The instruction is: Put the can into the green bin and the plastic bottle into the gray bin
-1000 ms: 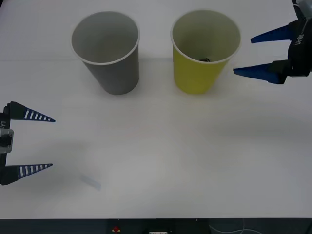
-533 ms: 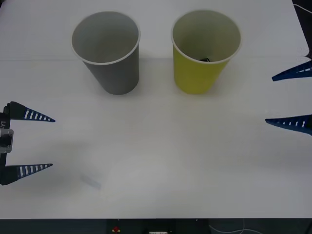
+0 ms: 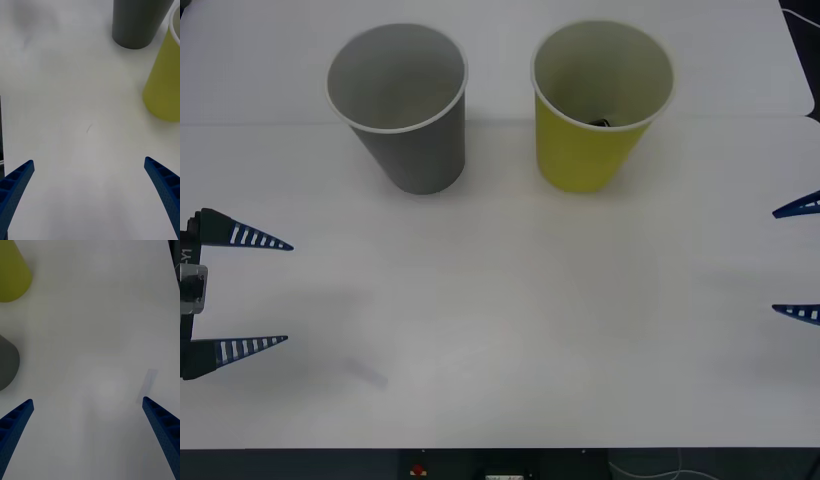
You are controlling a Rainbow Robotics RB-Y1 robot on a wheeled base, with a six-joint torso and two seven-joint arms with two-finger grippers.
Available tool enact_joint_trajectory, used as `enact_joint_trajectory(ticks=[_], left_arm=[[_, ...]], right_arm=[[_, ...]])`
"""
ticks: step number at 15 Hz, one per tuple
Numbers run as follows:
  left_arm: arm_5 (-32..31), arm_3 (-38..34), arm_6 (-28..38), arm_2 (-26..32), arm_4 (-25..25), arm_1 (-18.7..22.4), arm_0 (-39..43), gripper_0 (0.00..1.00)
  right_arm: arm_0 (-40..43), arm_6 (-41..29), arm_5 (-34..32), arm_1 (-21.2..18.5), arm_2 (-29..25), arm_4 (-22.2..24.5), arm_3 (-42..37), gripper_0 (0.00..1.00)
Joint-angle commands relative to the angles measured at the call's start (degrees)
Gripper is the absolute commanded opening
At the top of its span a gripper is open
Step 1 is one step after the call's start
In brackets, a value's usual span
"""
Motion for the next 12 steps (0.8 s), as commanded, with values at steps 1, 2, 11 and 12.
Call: enact_joint_trajectory(ticks=[1,2,11,12], left_arm=[[0.0,0.0,0.0,0.0,0.0,0.0,0.0,1.0],[0.0,0.0,0.0,0.0,0.0,0.0,0.0,1.0],[0.0,0.0,0.0,0.0,0.0,0.0,0.0,1.0],[0.0,0.0,0.0,0.0,0.0,0.0,0.0,1.0]], right_arm=[[0.2,4.6,-1.5,0.0,0.0,-0.2,3.2,1.0],[0.2,6.1,-2.1,-0.1,0.0,-0.2,4.1,1.0],[0.2,7.3,-3.2,-0.1,0.2,-0.5,4.9,1.0],[0.2,7.3,-3.2,-0.1,0.2,-0.5,4.9,1.0]])
